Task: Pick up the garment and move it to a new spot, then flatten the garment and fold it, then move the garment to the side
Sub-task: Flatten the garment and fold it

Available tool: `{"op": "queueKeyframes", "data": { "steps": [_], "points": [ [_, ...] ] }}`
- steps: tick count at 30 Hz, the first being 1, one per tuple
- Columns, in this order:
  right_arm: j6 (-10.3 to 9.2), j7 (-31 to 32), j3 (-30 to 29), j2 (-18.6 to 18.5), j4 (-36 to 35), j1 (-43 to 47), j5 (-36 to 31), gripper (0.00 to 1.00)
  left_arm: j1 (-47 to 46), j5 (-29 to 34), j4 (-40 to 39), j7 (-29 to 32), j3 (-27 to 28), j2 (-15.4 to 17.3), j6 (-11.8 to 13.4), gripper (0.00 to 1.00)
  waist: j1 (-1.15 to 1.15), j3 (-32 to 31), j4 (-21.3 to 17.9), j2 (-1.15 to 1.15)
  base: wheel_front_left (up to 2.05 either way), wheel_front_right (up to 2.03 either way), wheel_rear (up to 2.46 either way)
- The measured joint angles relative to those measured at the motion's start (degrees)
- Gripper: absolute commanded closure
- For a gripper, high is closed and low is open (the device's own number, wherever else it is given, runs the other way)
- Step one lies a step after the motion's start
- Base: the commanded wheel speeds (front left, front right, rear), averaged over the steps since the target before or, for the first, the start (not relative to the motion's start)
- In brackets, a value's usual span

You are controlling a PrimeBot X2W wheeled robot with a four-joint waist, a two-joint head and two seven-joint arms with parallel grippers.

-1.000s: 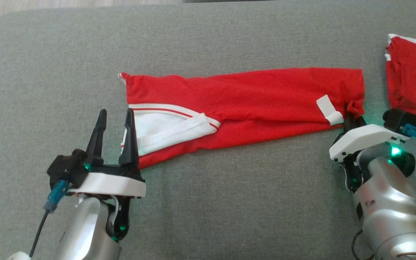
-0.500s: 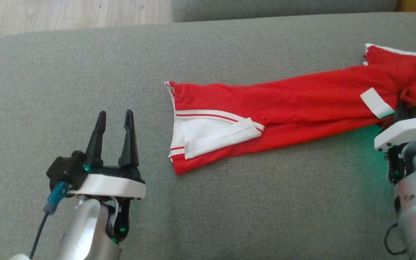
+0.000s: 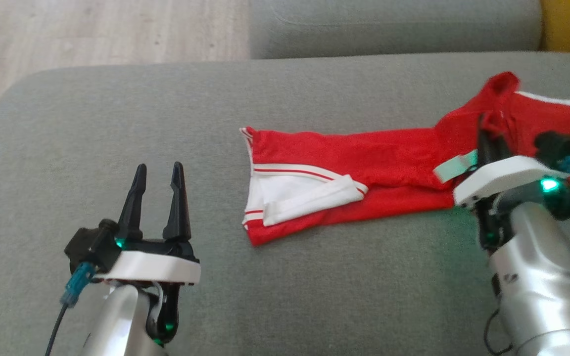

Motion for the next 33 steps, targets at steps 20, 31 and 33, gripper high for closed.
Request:
{"op": "queueKeyframes", "data": {
  "steps": [20, 31, 33],
  "points": [
    [0.0, 2.9, 33.5, 1.2, -3.0, 3.5, 22.0, 1.0, 1.6, 0.0, 0.0, 0.0, -1.9, 0.0, 0.0, 0.0, 0.0, -1.2, 12.1, 0.0, 0.0, 0.0, 0.0],
    [0.0, -0.4, 41.7, 1.2, 3.7, 0.5, 30.0, 1.0, 1.3, -0.6, 0.1, 0.0, -2.9, 0.0, 0.1, 0.0, 0.01, 1.3, 15.2, 0.0, 0.0, 0.0, 0.0],
    [0.0, -0.4, 43.9, 1.1, 3.8, 0.2, 32.1, 0.85, 1.2, -0.6, 0.1, 0.0, -3.1, 0.0, 0.1, 0.0, 0.01, 1.6, 15.2, 0.0, 0.0, 0.0, 0.0]
  ]
}}
